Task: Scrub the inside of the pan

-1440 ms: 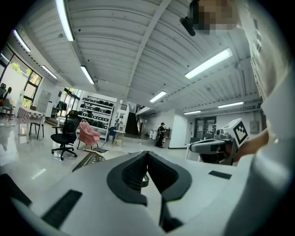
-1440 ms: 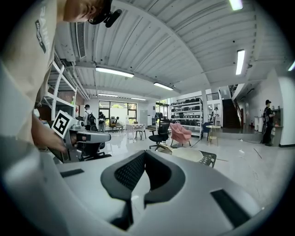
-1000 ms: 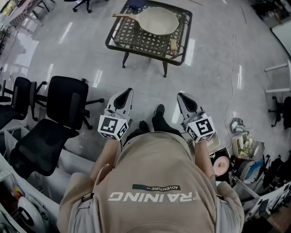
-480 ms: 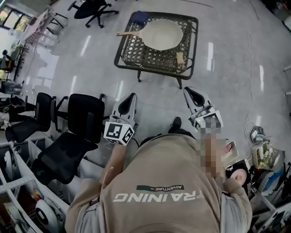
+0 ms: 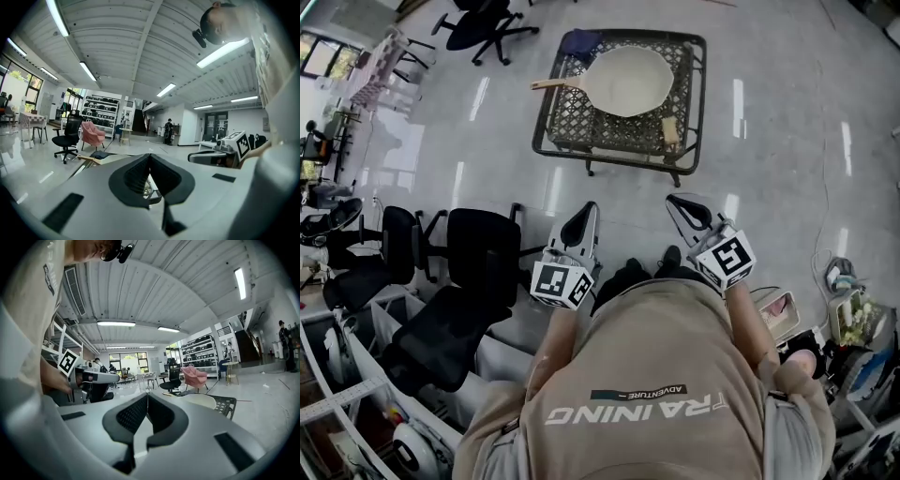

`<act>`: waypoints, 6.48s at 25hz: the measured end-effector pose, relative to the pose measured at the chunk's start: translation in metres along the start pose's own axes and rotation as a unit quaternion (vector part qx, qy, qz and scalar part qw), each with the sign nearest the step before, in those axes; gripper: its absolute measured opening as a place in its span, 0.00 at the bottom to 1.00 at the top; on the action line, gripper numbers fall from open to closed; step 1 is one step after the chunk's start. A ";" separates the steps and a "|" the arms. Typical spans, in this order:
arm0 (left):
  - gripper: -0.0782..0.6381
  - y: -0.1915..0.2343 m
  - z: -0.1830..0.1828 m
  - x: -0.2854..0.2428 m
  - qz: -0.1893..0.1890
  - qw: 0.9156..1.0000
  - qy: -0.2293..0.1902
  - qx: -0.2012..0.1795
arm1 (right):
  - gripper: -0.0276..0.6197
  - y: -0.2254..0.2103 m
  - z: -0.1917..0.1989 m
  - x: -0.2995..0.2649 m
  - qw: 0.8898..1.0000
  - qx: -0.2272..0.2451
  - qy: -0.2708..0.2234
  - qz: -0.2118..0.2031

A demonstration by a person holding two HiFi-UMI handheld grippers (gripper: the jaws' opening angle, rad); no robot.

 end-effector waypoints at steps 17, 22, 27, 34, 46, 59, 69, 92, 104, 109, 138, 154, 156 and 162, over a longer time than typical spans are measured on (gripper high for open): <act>0.13 0.112 -0.022 -0.019 0.014 0.999 -0.049 0.010 | 0.07 0.026 -0.025 -0.111 0.999 0.039 0.017 -0.006; 0.13 0.142 -0.011 -0.021 0.037 0.998 -0.041 0.033 | 0.07 0.035 -0.019 -0.121 0.998 0.037 0.034 0.035; 0.13 0.163 -0.001 -0.036 0.034 0.997 -0.040 0.050 | 0.07 0.017 -0.012 -0.122 0.996 0.030 0.057 0.059; 0.13 0.183 0.006 -0.067 0.028 0.997 -0.031 0.060 | 0.07 -0.025 -0.012 -0.158 0.996 0.050 0.054 0.055; 0.13 0.204 -0.024 -0.173 0.025 1.000 -0.015 0.010 | 0.07 -0.166 0.000 -0.194 0.991 0.069 0.067 0.088; 0.13 0.173 -0.041 -0.311 0.088 0.996 0.001 0.009 | 0.07 -0.307 0.046 -0.172 0.981 0.009 0.125 0.151; 0.13 0.211 -0.044 -0.331 0.117 0.993 -0.013 0.002 | 0.07 -0.292 0.081 -0.187 0.969 -0.008 0.161 0.185; 0.13 0.252 -0.039 -0.274 0.005 1.000 0.016 -0.002 | 0.36 -0.274 0.282 -0.169 0.854 -0.173 0.456 0.182; 0.13 0.240 -0.024 -0.254 -0.031 0.999 0.010 0.013 | 0.23 -0.265 0.260 -0.156 0.884 -0.150 0.420 0.138; 0.13 0.232 -0.010 -0.258 -0.030 0.999 0.006 0.028 | 0.22 -0.268 0.222 -0.141 0.910 -0.125 0.379 0.116; 0.13 0.325 0.013 -0.240 0.006 0.998 0.016 0.053 | 0.22 -0.213 0.178 -0.380 0.915 0.072 0.375 -0.134; 0.13 0.314 -0.008 -0.218 -0.145 0.986 0.051 0.067 | 0.22 -0.257 0.262 -0.427 0.931 0.017 0.330 -0.154; 0.13 0.314 -0.005 -0.223 -0.152 0.985 0.059 0.063 | 0.22 -0.269 0.266 -0.435 0.936 0.008 0.322 -0.142; 0.13 0.316 0.000 -0.232 -0.148 0.984 0.078 0.054 | 0.22 -0.290 0.266 -0.458 0.950 0.004 0.296 -0.102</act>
Point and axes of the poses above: the fingertips, and each gripper's own axes: x backward along the fingers, y to its left, z out of its underside, the point moved 8 cm from there along x, backward along the fingers, and after that the axes turned 11 degrees about -y, right-handed, at the moved point
